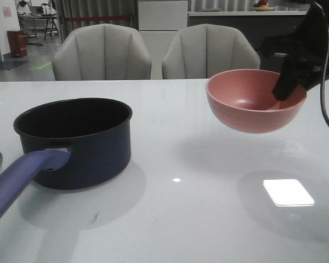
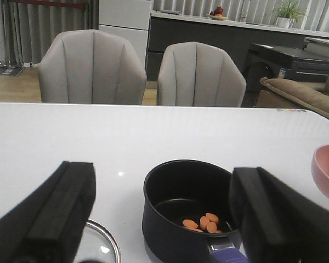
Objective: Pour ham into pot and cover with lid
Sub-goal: 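Carry the empty bowl back and set it on the table, then open the right gripper and raise it away from the bowl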
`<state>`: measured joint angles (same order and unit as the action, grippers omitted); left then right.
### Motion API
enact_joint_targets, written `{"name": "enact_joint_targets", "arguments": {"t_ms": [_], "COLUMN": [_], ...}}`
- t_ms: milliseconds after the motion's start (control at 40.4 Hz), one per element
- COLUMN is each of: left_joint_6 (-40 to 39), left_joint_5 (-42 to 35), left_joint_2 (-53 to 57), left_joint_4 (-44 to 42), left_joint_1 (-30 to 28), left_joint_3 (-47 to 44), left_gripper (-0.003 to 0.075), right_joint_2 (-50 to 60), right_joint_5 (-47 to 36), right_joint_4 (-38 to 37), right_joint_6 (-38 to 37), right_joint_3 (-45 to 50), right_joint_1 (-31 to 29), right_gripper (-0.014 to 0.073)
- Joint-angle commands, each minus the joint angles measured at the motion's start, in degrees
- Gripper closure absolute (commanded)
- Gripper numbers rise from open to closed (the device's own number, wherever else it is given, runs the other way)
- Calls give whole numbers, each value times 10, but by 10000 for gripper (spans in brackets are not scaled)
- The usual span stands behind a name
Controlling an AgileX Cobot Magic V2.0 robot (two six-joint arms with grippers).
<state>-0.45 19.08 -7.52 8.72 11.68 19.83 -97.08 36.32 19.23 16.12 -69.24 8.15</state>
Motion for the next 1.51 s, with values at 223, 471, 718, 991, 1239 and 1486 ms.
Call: {"name": "enact_joint_targets", "arguments": {"t_ms": [223,471,718,991,1239,1486], "left_joint_6": [-1,-1,-1,-1,-1,-1], "left_joint_5": [-41,-41,-41,-41,-41,-41], "left_joint_2": [-6,-6,-6,-6,-6,-6], "left_joint_4": [5,5,5,5,5,5], "left_joint_1": [3,3,3,3,3,3], "left_joint_3": [15,15,15,15,15,15], "left_gripper": [171,171,171,171,171,171], "right_joint_2": [-33,-54,-61,-27,85,251], "right_joint_5": [-35,-39,-33,82,68,-52], "right_joint_4": [13,12,4,-46,-45,-13], "right_joint_6": [0,0,0,0,2,2], "right_joint_3": [-20,-20,-26,-90,-74,47], "right_joint_1": [-6,-6,-6,-9,-7,-2], "right_gripper": [441,311,259,260,265,265]}}
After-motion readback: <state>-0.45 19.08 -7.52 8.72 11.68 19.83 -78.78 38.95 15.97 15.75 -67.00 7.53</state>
